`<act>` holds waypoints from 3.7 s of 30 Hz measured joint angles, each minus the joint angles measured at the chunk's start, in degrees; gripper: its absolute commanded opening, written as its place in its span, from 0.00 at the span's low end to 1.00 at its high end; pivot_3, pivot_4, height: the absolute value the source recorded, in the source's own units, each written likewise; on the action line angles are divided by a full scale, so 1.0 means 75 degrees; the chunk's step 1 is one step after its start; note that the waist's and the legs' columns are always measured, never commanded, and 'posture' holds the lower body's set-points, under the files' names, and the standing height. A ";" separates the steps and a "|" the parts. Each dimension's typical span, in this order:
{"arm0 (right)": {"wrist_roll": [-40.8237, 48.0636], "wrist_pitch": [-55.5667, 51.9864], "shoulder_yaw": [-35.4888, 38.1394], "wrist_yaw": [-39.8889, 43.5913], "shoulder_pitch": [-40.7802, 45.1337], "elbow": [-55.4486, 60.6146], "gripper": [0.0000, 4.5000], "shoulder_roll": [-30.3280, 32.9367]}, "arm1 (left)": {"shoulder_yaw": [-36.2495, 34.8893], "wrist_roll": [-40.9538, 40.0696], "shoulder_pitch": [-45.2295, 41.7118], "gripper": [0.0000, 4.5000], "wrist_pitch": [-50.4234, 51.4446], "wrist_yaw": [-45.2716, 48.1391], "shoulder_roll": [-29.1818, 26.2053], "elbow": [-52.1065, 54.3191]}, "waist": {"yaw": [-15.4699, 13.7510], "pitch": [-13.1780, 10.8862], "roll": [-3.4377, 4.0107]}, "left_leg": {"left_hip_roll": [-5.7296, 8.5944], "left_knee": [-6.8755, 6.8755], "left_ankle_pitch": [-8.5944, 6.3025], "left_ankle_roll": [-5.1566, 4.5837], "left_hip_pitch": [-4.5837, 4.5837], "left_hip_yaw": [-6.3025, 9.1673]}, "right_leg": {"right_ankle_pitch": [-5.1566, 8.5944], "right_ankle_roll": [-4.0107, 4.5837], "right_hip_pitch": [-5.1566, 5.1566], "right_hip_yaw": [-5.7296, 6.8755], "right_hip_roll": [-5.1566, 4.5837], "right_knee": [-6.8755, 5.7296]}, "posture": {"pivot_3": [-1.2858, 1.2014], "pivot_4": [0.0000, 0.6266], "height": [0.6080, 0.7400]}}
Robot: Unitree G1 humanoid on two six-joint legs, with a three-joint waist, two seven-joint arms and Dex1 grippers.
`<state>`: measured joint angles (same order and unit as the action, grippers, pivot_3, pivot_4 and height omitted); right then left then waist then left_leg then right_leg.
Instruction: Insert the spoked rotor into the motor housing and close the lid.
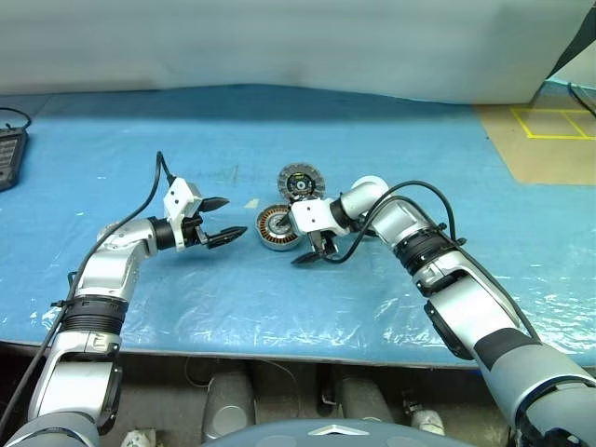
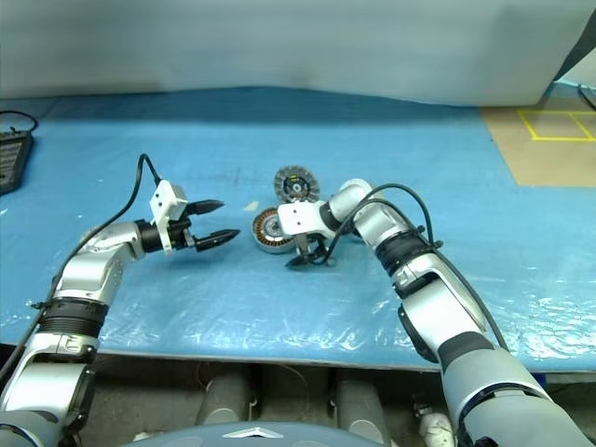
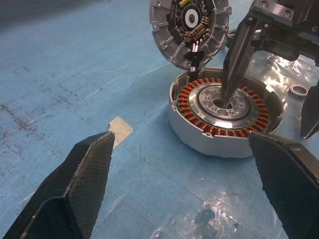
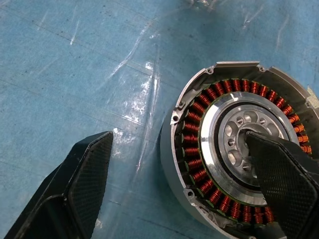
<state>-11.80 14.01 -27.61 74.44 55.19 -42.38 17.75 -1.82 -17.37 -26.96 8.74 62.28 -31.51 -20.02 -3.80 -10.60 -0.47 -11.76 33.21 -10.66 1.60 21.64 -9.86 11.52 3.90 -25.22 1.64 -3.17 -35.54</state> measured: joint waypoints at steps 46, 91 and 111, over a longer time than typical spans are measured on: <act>-0.0337 0.0359 -0.0647 0.0760 -0.0616 0.2382 0.42 0.0591 | -0.0039 -0.0010 0.0281 1.00 -0.0008 -0.0310 -0.0129 0.0029 | 0.0006 0.0003 -0.0004 | 0.0000 -0.0015 -0.0002 0.0002 -0.0035 -0.0005 | 0.0001 -0.0001 0.0030 -0.0007 0.0001 0.0016 | 0.52 0.24 1.00; 0.2166 -0.3529 0.2172 -0.1288 -0.3952 0.4487 0.99 0.1704 | -0.0029 -0.0113 0.0377 1.00 0.0088 0.0016 -0.0119 0.0216 | -0.0030 0.0003 -0.0007 | 0.0003 -0.0029 -0.0002 0.0004 -0.0024 -0.0007 | 0.0001 -0.0004 0.0022 -0.0009 0.0005 0.0041 | 0.52 0.24 1.00; 0.2196 -0.3537 0.2093 -0.1489 -0.4533 0.4614 0.40 0.2170 | -0.0023 -0.0055 0.0372 1.00 0.0076 0.0000 -0.0086 0.0208 | -0.0030 0.0003 -0.0007 | 0.0004 -0.0032 -0.0002 0.0004 -0.0028 -0.0007 | 0.0001 -0.0006 0.0034 -0.0008 0.0004 0.0055 | 0.52 0.24 1.00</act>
<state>4.68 -12.52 -11.91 63.27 21.19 -7.77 34.03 -1.99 -17.78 -24.18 9.32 62.28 -32.15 -18.45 -4.02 -10.57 -0.52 -11.73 32.97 -10.67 1.63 21.43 -9.92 11.54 3.85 -24.97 1.58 -3.14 -35.12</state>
